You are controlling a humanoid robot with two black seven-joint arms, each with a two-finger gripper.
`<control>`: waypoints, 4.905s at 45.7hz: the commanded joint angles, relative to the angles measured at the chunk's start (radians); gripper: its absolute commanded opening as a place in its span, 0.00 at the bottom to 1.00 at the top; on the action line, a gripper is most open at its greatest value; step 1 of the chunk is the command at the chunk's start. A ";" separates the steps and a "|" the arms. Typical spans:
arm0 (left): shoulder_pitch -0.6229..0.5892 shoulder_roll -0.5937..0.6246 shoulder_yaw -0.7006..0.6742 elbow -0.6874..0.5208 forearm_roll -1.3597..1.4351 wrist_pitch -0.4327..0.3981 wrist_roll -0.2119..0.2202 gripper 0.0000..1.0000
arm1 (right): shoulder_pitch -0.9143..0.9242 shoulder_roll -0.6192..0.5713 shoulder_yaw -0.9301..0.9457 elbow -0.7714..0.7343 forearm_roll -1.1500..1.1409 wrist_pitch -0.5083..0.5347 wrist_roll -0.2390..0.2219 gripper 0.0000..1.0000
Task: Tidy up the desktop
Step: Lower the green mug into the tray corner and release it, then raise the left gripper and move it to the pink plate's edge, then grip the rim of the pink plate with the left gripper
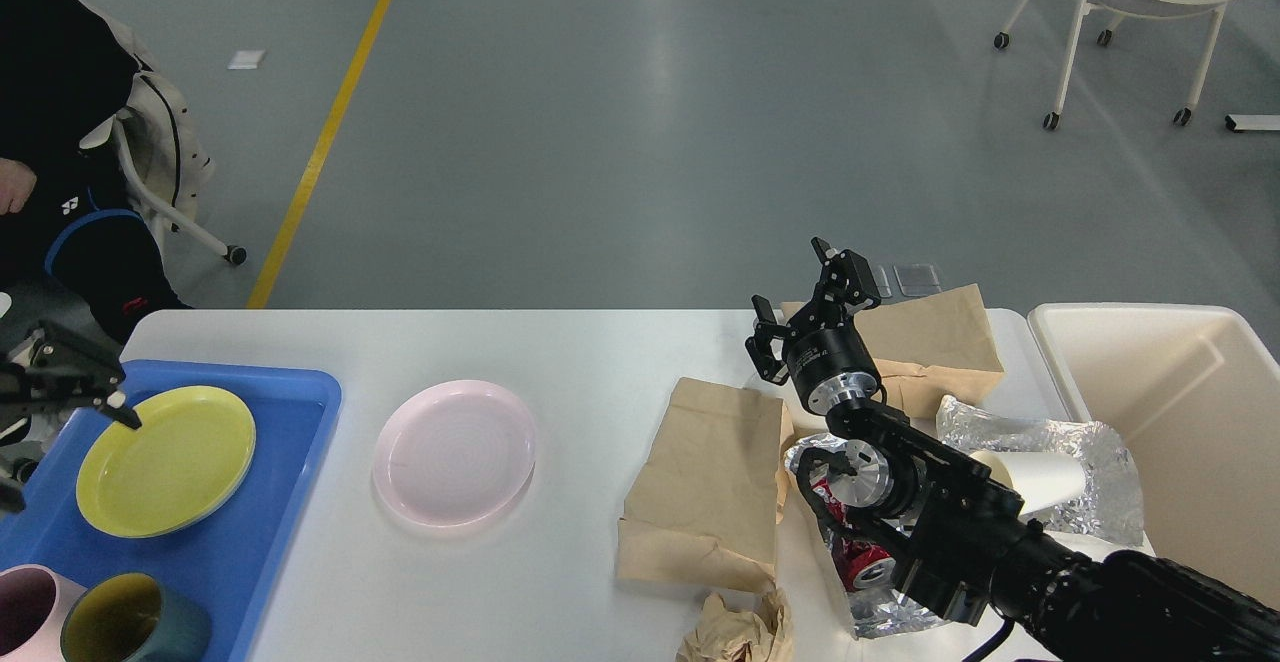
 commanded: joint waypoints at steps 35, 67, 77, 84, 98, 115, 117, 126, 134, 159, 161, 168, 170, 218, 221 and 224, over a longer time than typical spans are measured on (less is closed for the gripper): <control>0.136 -0.302 -0.249 0.031 -0.013 0.217 -0.003 0.97 | 0.000 0.000 0.000 0.000 0.000 0.002 0.000 1.00; 0.491 -0.331 -0.413 0.030 -0.130 0.535 -0.004 0.96 | 0.000 0.000 0.000 0.000 0.000 0.000 0.000 1.00; 0.543 -0.368 -0.433 0.030 -0.130 0.670 -0.001 0.96 | 0.000 0.000 0.000 0.000 0.000 0.000 0.000 1.00; 0.578 -0.371 -0.456 0.031 -0.130 0.751 -0.001 0.96 | 0.000 0.000 0.000 0.000 0.000 0.000 0.000 1.00; 0.713 -0.401 -0.504 0.086 -0.134 0.937 0.002 0.95 | 0.000 0.000 0.000 0.000 0.000 0.000 0.000 1.00; 0.840 -0.421 -0.634 0.192 -0.134 0.983 0.134 0.94 | 0.000 0.000 0.000 0.000 0.000 0.000 0.000 1.00; 0.845 -0.423 -0.636 0.194 -0.134 0.997 0.135 0.93 | 0.000 0.000 0.000 0.000 0.000 0.002 0.000 1.00; 0.850 -0.432 -0.636 0.215 -0.134 1.012 0.141 0.78 | 0.000 0.000 0.000 0.000 0.000 0.000 0.000 1.00; 0.856 -0.438 -0.636 0.225 -0.134 1.010 0.166 0.69 | 0.000 0.000 0.000 0.000 0.000 0.000 0.000 1.00; 0.873 -0.469 -0.637 0.266 -0.131 1.018 0.203 0.48 | 0.000 0.000 0.000 0.000 0.000 0.000 0.000 1.00; 0.879 -0.470 -0.637 0.278 -0.131 1.018 0.203 0.48 | 0.000 0.000 0.000 0.000 0.000 0.000 0.000 1.00; 0.886 -0.474 -0.637 0.290 -0.131 1.018 0.203 0.43 | 0.000 0.000 0.000 0.000 0.000 0.000 0.000 1.00; 0.886 -0.474 -0.637 0.292 -0.131 1.018 0.203 0.41 | 0.000 0.000 0.000 0.000 0.000 0.000 0.000 1.00; 0.908 -0.493 -0.652 0.301 -0.122 1.078 0.184 0.00 | 0.000 0.000 0.000 0.000 0.000 0.000 0.000 1.00; 0.908 -0.493 -0.657 0.300 -0.122 1.101 0.180 0.00 | 0.000 0.000 0.000 0.000 0.000 0.002 0.000 1.00; 0.909 -0.493 -0.669 0.298 -0.122 1.121 0.174 0.00 | 0.000 0.000 0.000 0.000 0.000 0.000 0.000 1.00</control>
